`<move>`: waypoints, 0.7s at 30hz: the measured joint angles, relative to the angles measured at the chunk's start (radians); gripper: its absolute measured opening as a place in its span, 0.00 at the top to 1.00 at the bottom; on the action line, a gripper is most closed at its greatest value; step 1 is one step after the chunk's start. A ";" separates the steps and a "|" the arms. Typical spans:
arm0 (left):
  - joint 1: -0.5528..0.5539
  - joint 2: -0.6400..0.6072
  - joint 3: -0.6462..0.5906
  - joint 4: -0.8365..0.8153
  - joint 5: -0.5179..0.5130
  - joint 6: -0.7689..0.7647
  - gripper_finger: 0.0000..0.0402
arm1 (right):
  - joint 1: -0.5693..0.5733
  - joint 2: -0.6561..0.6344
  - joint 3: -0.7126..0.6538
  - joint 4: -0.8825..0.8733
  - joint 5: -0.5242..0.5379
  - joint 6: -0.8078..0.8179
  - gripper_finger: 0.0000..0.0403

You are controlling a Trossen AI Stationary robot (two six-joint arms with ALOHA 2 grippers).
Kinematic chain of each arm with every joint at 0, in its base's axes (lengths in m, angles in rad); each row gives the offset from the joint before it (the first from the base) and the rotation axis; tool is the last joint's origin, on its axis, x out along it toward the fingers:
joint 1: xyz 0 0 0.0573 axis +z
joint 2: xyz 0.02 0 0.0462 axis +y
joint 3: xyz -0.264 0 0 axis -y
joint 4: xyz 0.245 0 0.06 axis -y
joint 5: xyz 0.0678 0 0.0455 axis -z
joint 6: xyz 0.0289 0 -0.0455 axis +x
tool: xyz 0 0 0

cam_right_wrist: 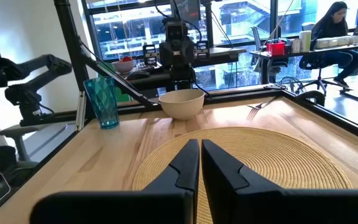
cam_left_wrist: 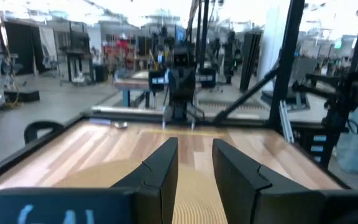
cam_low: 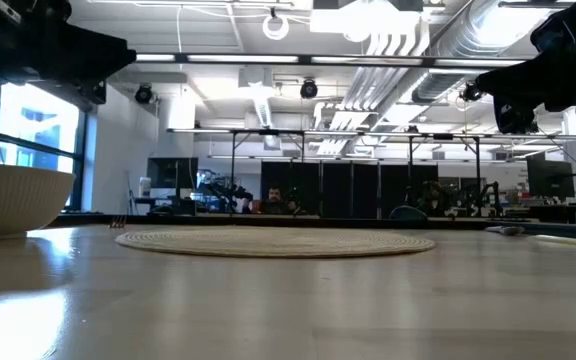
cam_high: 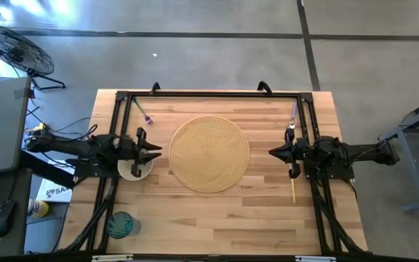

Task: Pick & Place Utensil
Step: Put the white bowl on the brown placemat

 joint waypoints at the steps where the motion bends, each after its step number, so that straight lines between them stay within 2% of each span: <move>1: 0.000 0.027 0.020 -0.009 0.000 -0.002 0.76 | 0.000 0.000 0.000 0.000 0.000 0.000 0.97; 10: 0.000 0.271 0.228 -0.149 0.000 0.002 0.76 | 0.000 0.000 0.000 0.000 0.000 0.000 0.97; 16: 0.000 0.411 0.313 -0.242 0.008 -0.044 0.76 | 0.000 0.000 0.000 0.000 0.000 0.000 0.97; 21: 0.000 0.454 0.346 -0.246 0.099 -0.100 0.76 | 0.000 0.000 0.000 0.000 0.000 0.000 0.97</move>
